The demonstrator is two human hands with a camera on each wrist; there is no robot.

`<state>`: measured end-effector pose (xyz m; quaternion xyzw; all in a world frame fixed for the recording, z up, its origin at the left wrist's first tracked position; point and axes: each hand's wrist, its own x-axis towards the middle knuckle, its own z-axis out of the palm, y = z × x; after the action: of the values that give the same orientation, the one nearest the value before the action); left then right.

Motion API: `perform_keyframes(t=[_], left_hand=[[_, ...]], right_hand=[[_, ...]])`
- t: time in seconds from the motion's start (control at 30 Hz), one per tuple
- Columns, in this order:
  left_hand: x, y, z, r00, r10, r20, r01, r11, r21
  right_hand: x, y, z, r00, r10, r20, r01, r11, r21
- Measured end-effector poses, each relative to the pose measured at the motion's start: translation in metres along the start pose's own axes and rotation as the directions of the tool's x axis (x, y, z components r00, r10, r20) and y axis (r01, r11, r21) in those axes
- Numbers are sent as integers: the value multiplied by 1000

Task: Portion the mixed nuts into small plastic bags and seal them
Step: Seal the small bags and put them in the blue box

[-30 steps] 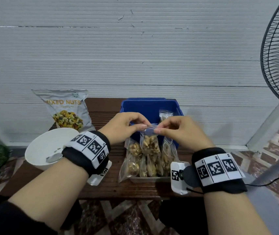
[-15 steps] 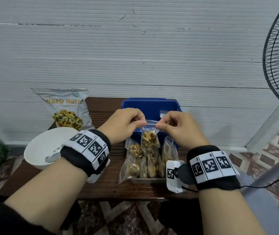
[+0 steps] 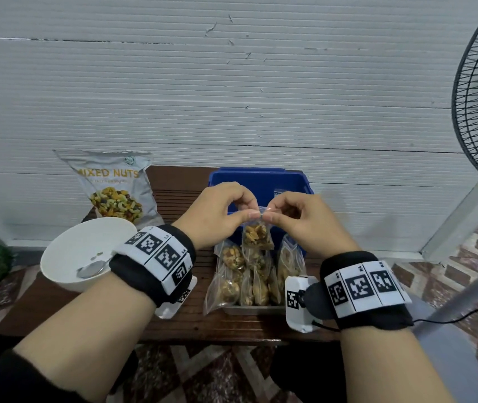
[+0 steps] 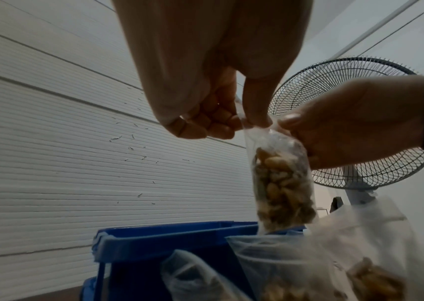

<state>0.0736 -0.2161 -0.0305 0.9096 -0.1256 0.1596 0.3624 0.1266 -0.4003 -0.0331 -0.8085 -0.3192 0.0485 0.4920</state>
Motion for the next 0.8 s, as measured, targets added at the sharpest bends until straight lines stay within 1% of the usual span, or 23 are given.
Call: perform_keyframes(t=[0.13,0.23,0.37,0.43,0.63,0.73,0.8], left_hand=[[-3,2,-2,998,-65,10,66,994,-85],[-5,0,-5,994,-110,-3,108,984,-144],[-6,3,-5,991,-123,-51,113,978,-173],[-7,5,-4,990,-131,-54,120,976,-182],[-7,8,-3,992,-121,-40,111,975,-190],[-6,6,-3,989,-134,-54,120,970,-211],[-5,4,-4,988,-145,-53,130,967,-219]], right_hand=[[1,2,0,999,-13,-47,10,999,-50],[2,3,-1,998,19,-56,-21,999,-29],[0,0,-2,999,21,-38,-21,1000,9],[-1,-2,0,1000,4,-18,-3,1000,17],[2,-1,5,999,-26,-45,21,995,-102],[3,-2,5,997,-34,-67,25,992,-124],[1,-6,2,998,-30,-51,23,991,-132]])
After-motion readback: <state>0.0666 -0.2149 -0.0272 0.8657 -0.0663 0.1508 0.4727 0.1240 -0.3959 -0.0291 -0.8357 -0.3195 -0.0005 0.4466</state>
